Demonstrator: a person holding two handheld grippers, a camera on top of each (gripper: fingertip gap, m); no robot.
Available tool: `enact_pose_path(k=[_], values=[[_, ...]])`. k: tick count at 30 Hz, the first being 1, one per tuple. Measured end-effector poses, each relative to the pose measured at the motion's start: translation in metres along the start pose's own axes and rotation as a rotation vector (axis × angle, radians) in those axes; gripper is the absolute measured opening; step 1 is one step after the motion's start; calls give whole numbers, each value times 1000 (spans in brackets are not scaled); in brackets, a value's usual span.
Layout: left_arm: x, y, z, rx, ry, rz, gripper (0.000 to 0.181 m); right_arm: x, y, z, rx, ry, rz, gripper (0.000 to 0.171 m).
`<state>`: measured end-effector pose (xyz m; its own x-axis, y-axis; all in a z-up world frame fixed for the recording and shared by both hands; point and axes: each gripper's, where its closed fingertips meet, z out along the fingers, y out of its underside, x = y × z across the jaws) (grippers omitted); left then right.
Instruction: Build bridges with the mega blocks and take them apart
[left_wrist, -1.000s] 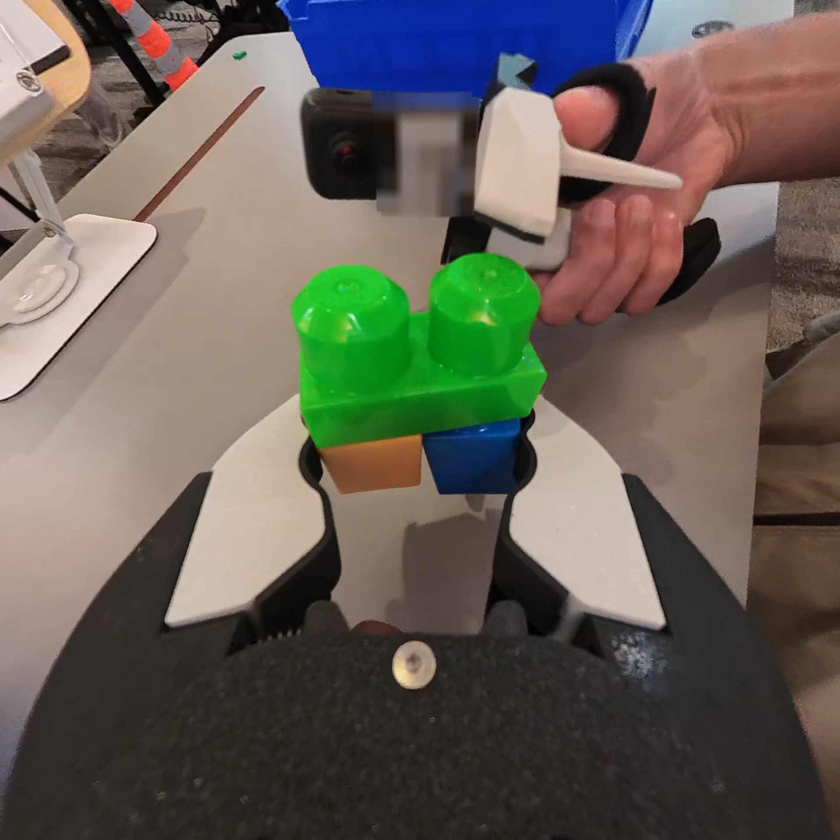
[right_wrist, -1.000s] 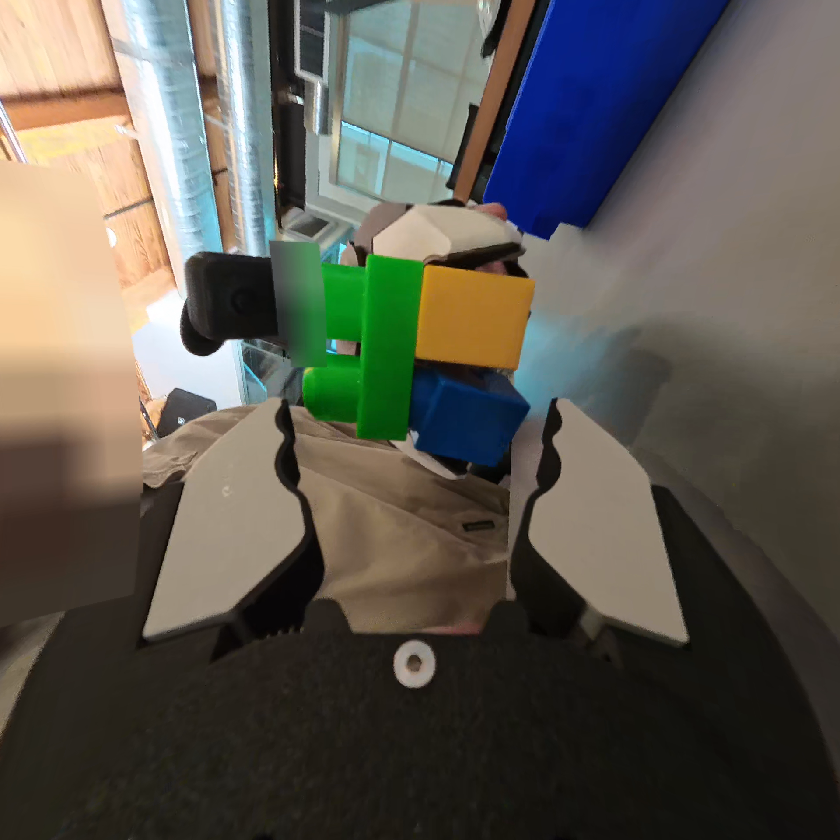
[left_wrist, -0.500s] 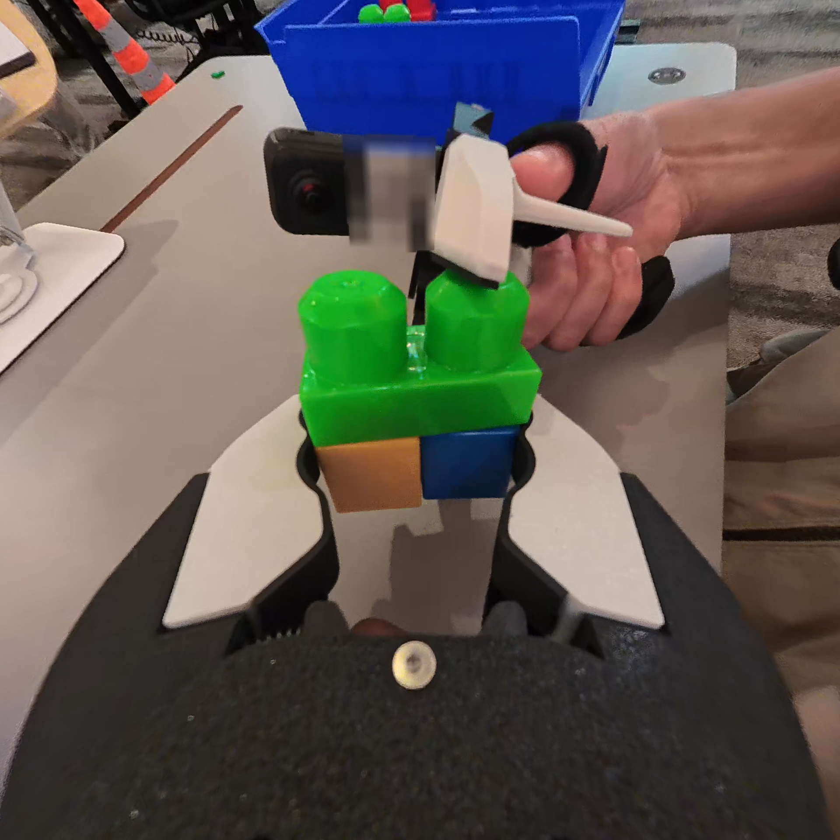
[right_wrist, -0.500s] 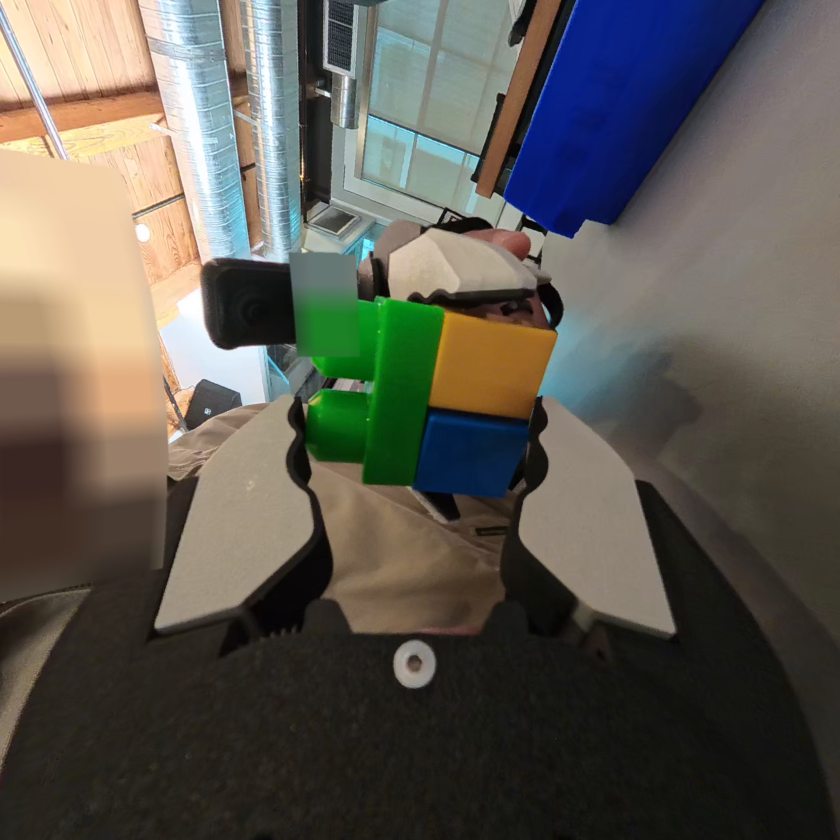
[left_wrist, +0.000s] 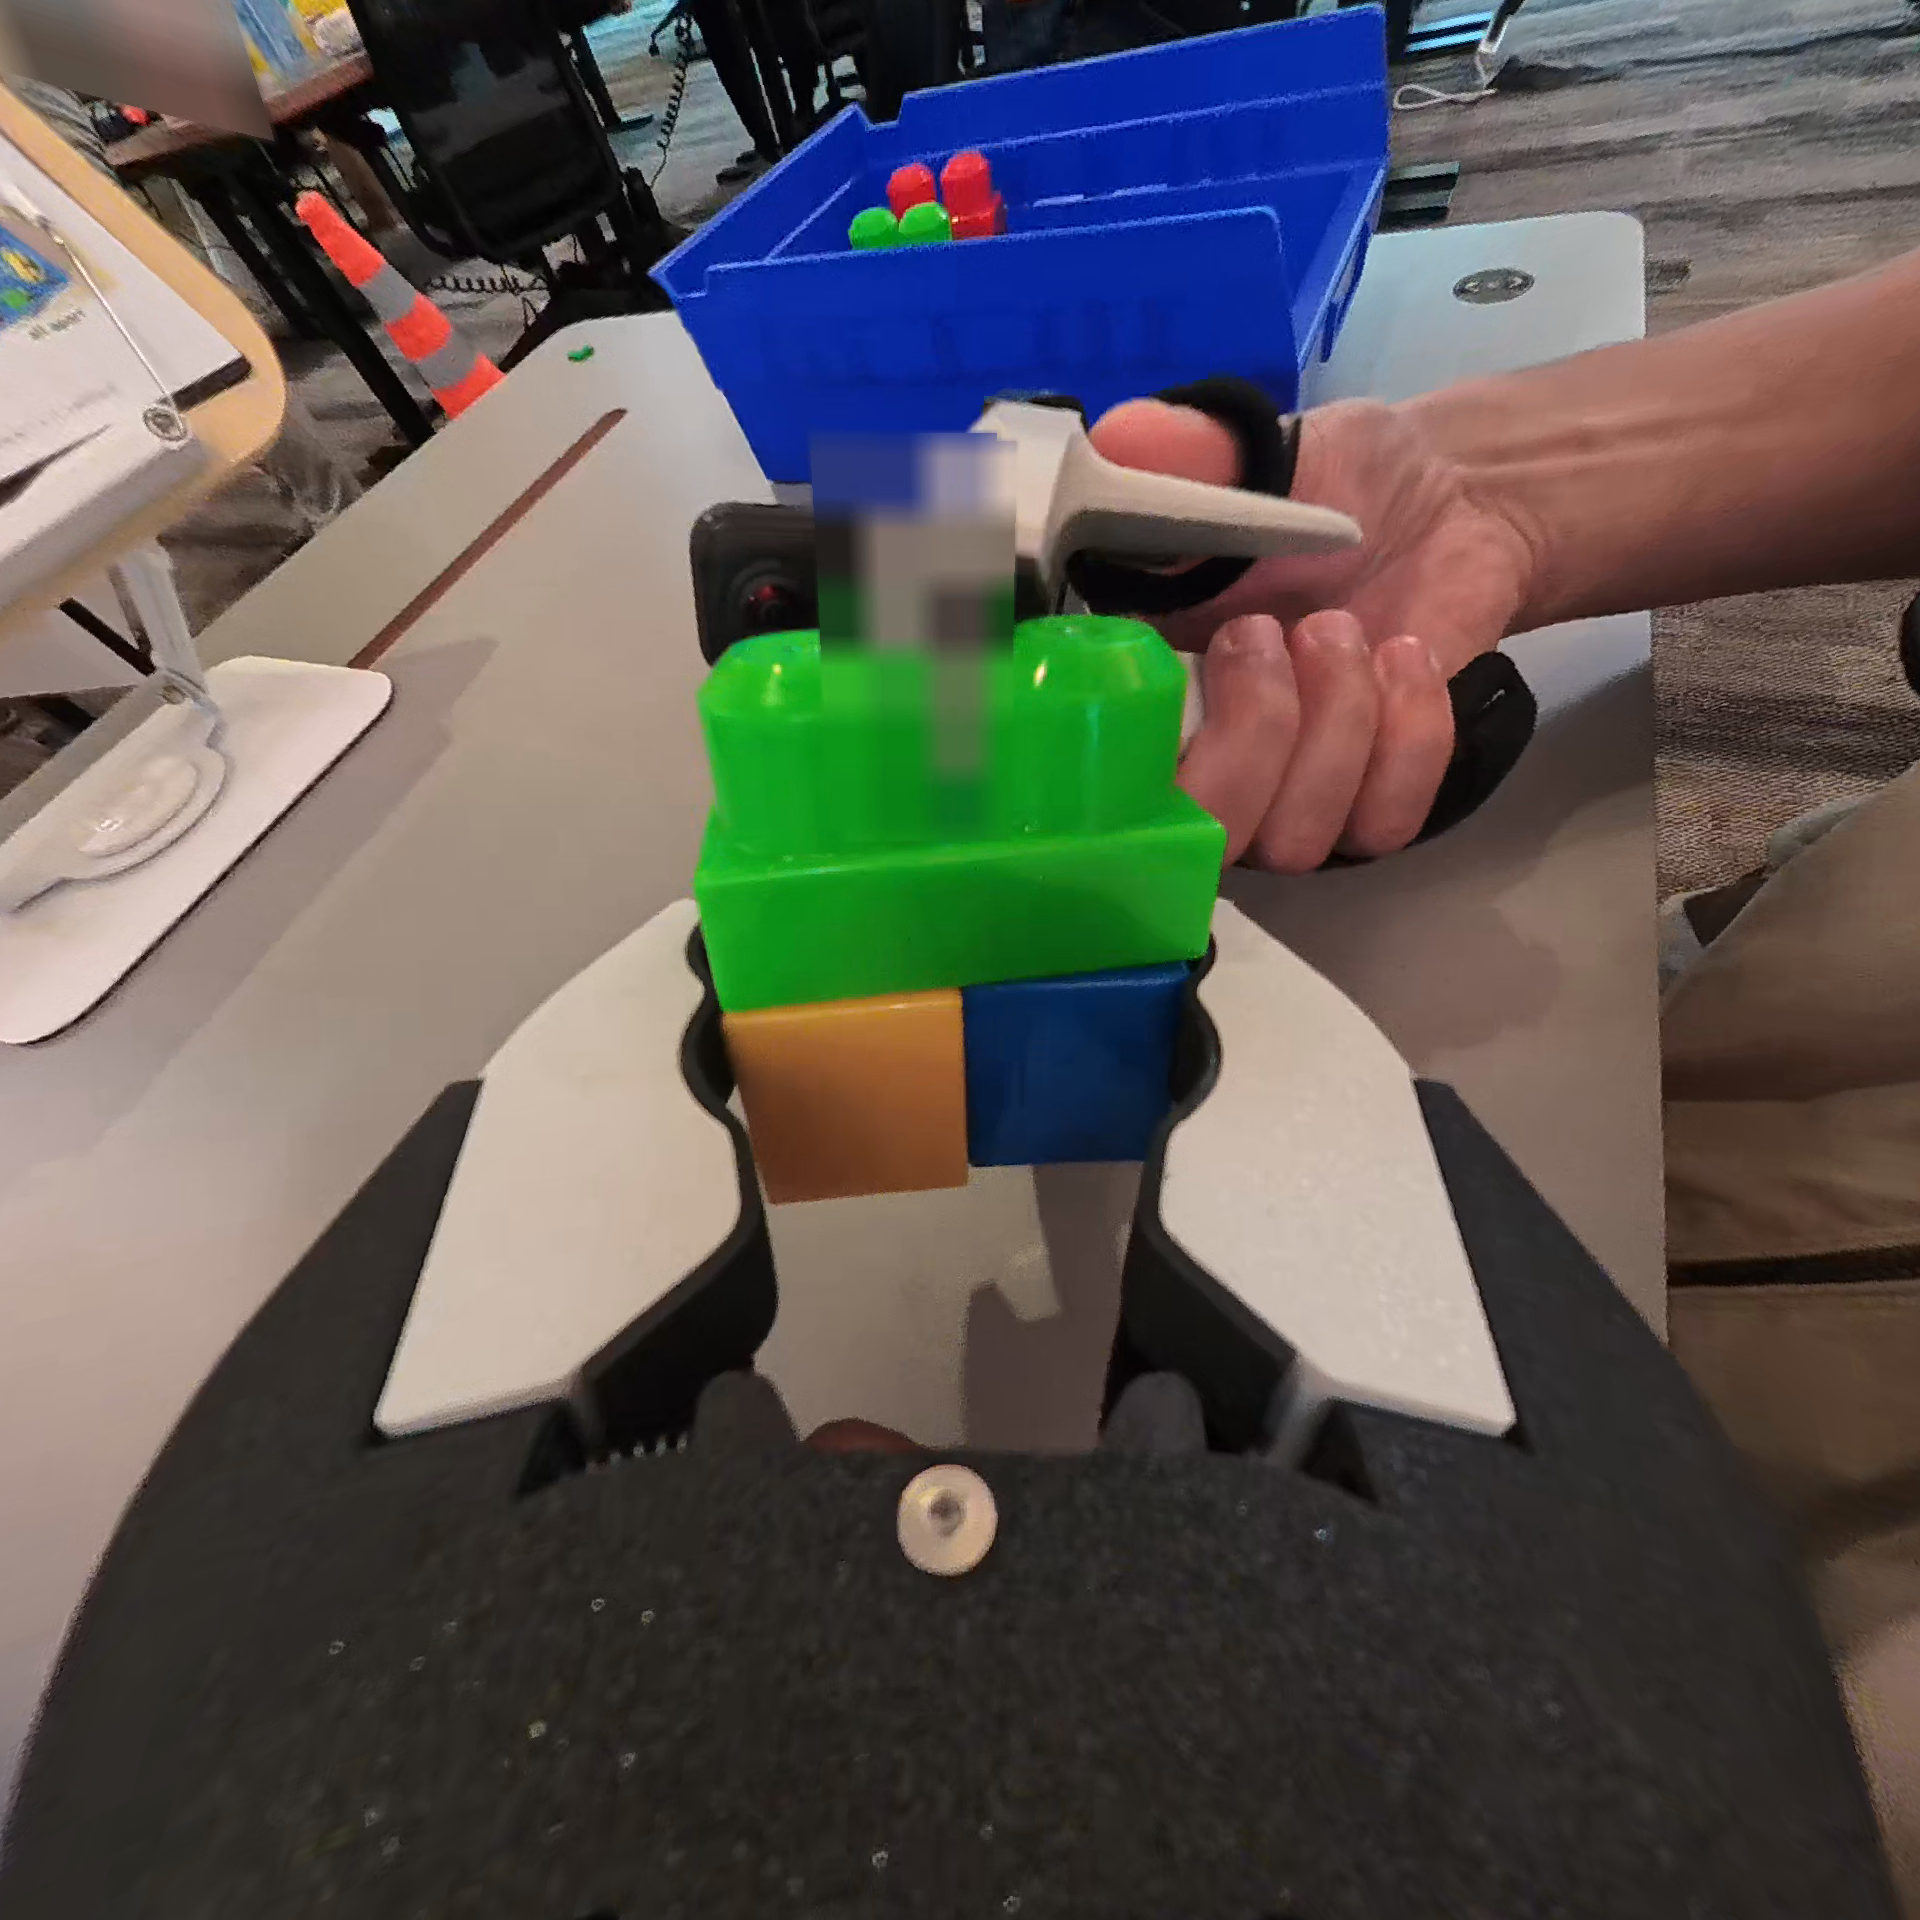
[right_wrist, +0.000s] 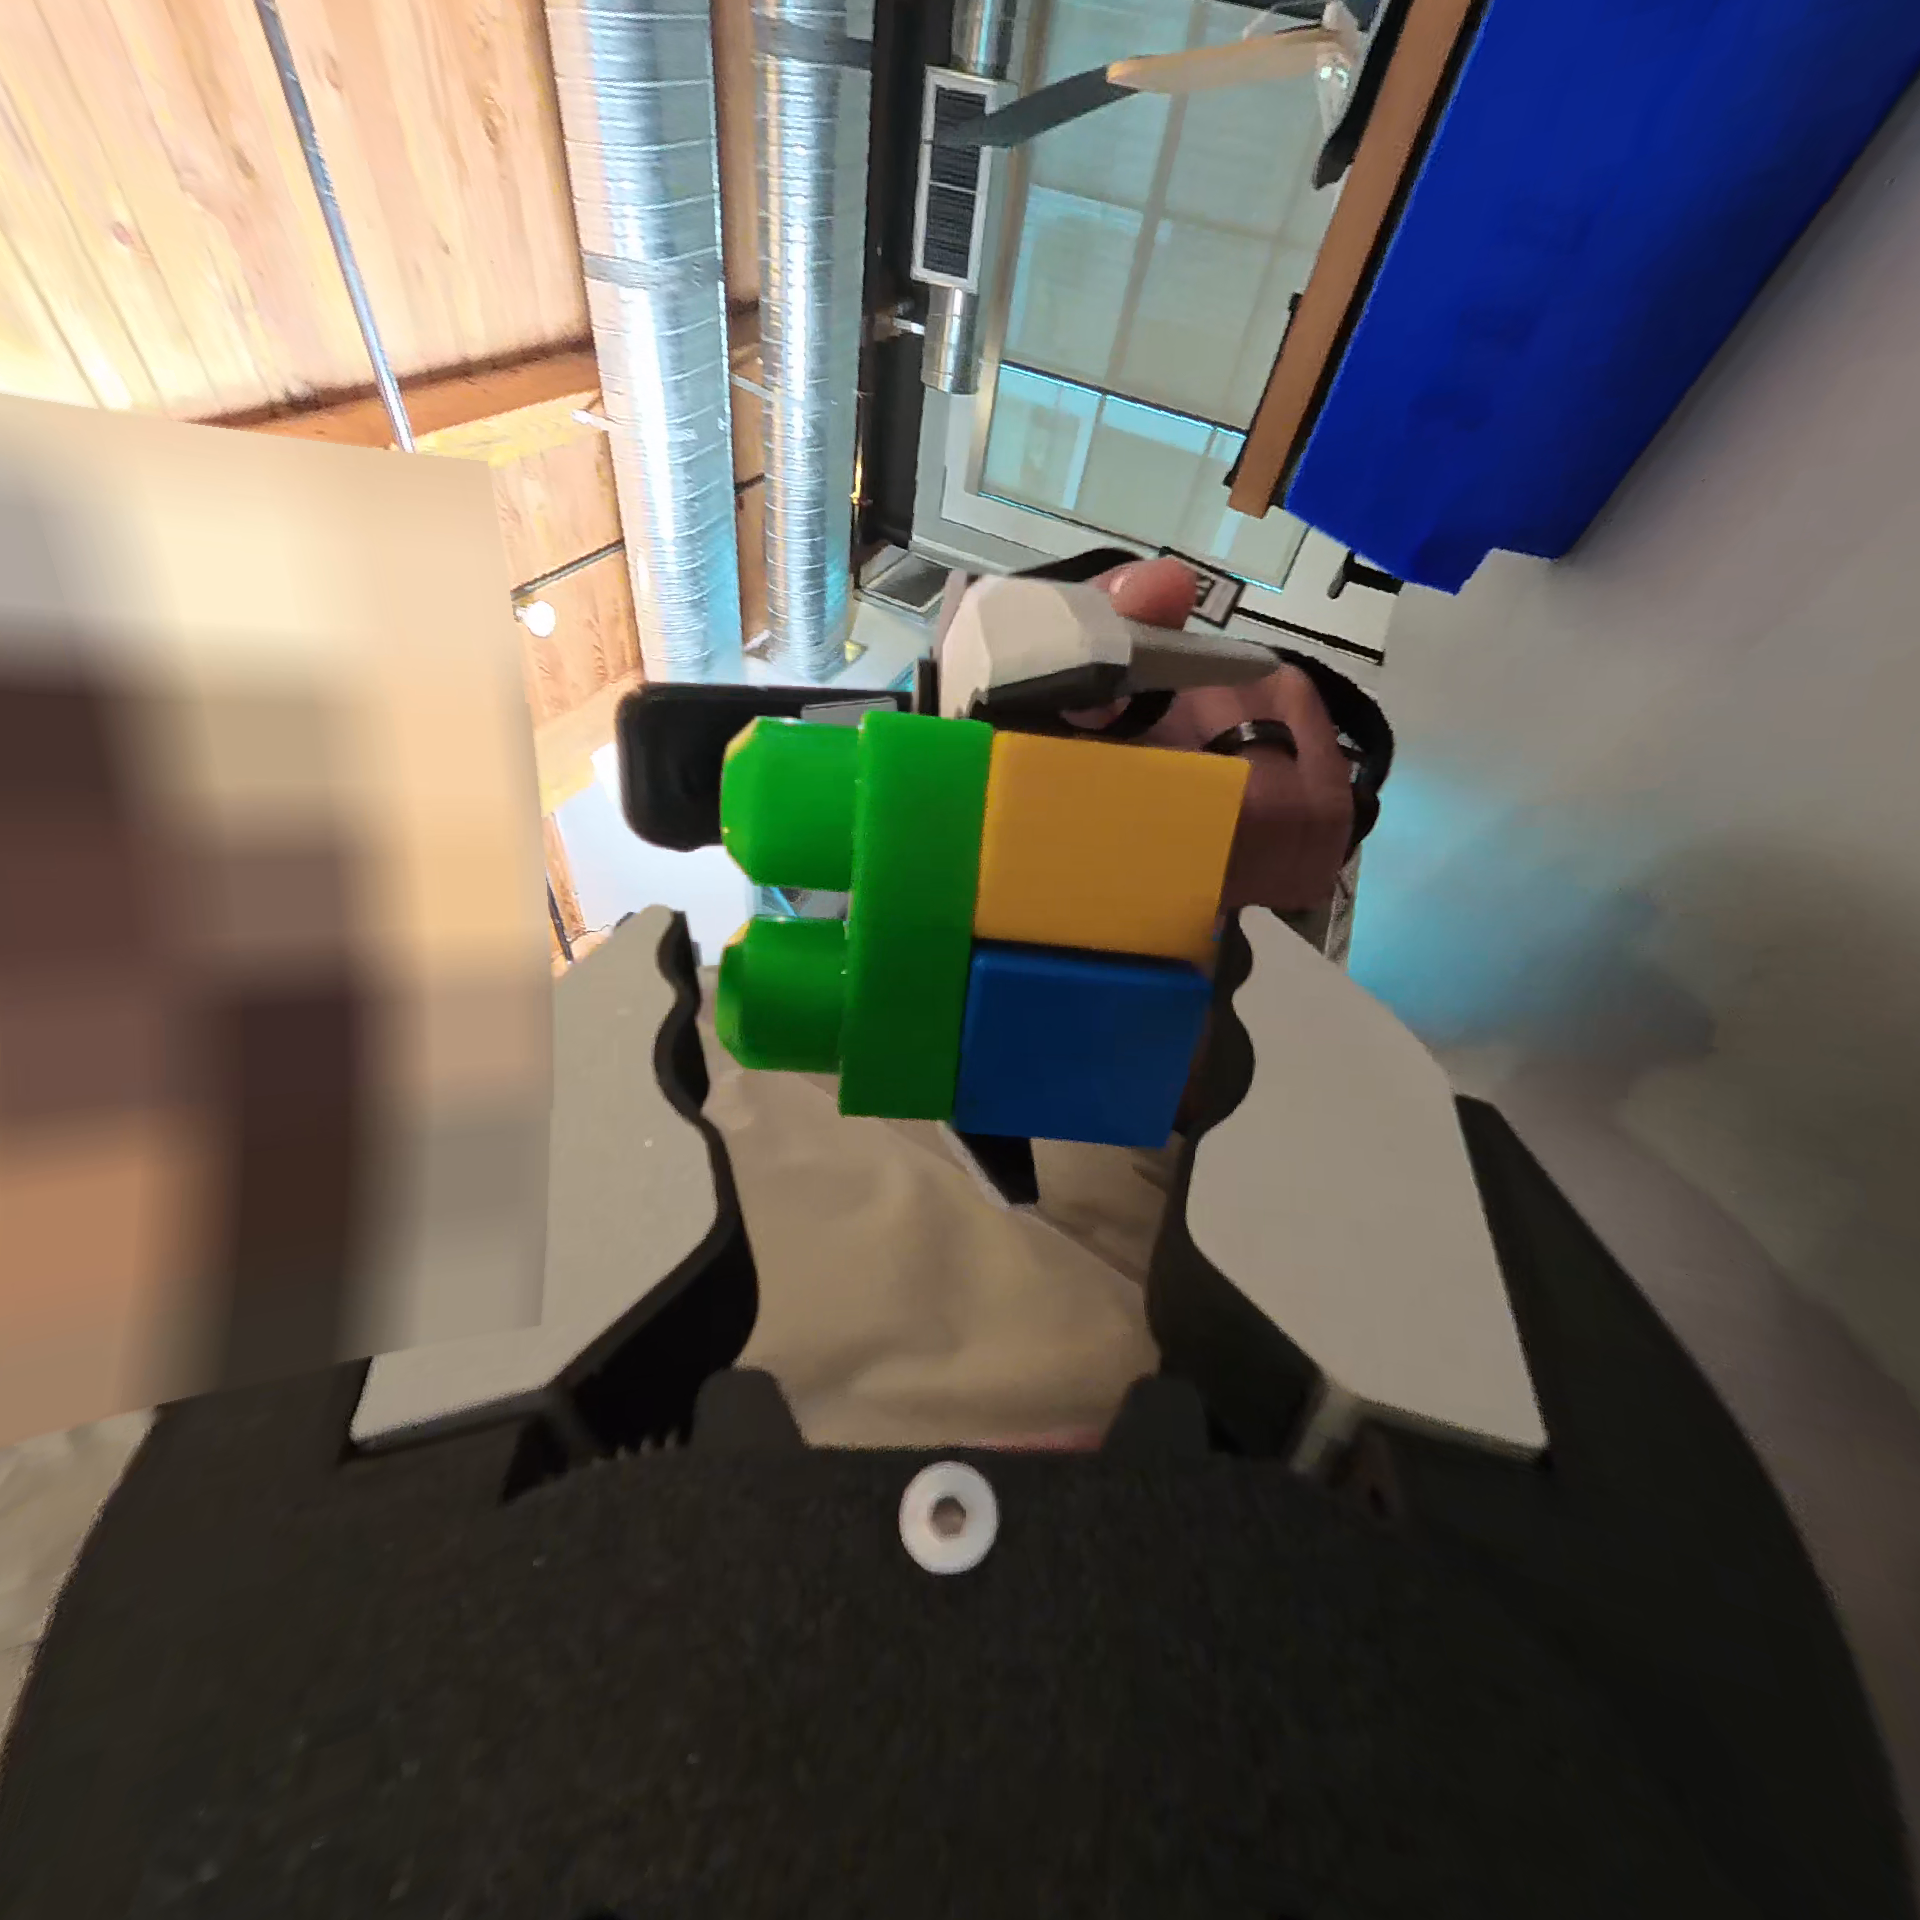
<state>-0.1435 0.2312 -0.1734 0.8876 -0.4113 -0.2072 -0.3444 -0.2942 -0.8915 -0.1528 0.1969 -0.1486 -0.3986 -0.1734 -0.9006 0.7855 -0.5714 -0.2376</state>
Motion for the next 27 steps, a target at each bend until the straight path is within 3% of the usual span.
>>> enact_pose_path(k=[6,12,25,27], values=[[-6,1,-3,13,-42,5,83,2,17,1,-38,21,-12,109],[7,-3,3,26,5,39,82,-2,23,10,-73,-21,-19,100],[5,8,6,-42,-7,50,83,6,21,8,-65,42,-53,100],[5,14,5,-74,-2,61,90,1,23,10,-73,19,-53,100]])
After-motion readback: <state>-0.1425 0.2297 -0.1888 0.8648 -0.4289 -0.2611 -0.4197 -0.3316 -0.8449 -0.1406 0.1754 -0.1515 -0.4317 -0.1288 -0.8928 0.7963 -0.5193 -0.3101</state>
